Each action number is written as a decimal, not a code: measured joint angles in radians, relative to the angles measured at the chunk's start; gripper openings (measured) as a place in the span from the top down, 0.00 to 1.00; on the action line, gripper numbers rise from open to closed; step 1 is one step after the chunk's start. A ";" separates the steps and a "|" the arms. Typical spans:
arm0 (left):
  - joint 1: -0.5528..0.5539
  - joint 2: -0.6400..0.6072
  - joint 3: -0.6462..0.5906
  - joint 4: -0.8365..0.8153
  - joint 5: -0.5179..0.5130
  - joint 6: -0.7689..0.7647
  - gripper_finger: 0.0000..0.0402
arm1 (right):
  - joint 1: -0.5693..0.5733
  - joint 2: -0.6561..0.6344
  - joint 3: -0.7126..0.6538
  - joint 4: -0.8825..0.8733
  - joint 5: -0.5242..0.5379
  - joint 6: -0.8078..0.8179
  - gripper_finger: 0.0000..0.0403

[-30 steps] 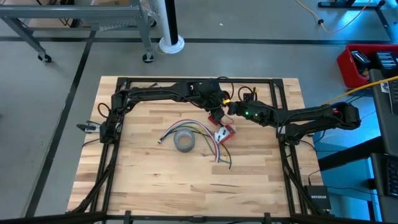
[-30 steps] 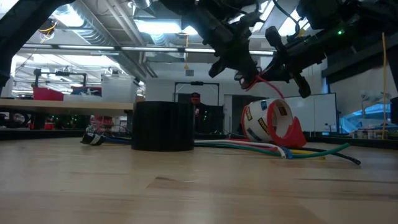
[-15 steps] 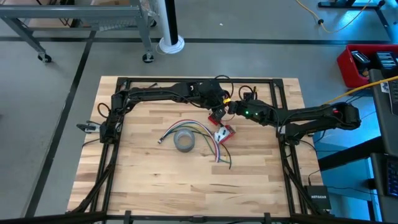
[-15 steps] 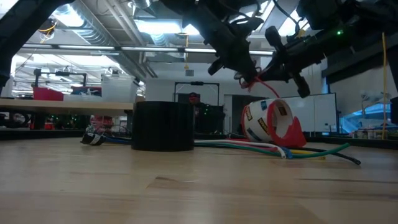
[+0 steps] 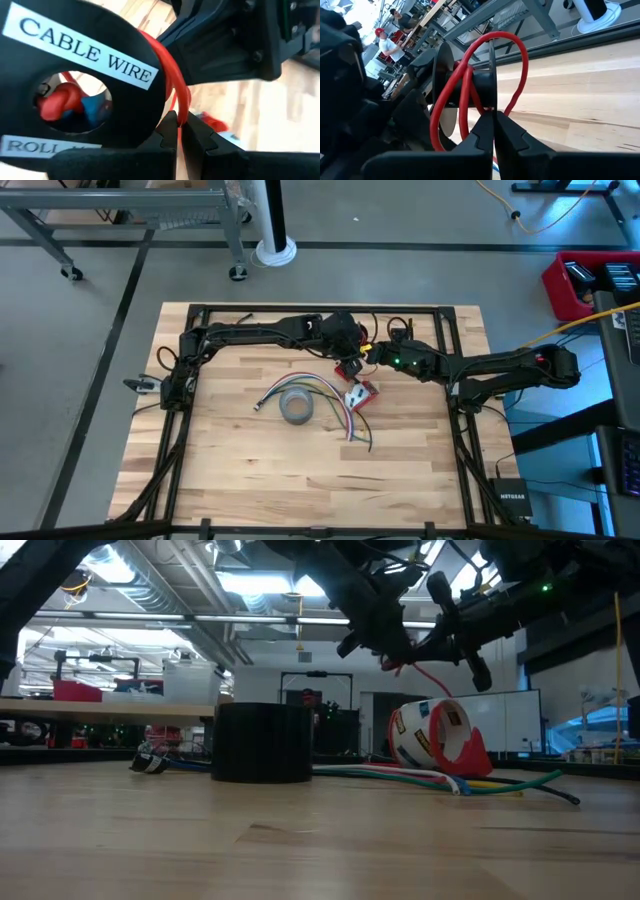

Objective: Coil cords
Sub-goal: Coil the red wire on the black spool

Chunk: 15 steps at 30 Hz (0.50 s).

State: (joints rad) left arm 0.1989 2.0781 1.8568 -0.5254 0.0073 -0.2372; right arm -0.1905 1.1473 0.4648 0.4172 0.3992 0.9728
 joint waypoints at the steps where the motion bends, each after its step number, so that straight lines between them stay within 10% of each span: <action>1: -0.003 0.000 0.000 -0.005 -0.015 0.016 1.00 | 0.000 0.000 0.000 -0.004 0.000 -0.006 0.99; 15: -0.074 -0.008 0.001 0.033 -0.203 0.214 1.00 | 0.000 -0.001 0.000 -0.008 0.009 -0.011 0.99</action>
State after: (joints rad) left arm 0.1252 2.0700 1.8576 -0.4920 -0.1952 -0.0227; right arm -0.1904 1.1466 0.4648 0.4094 0.4080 0.9616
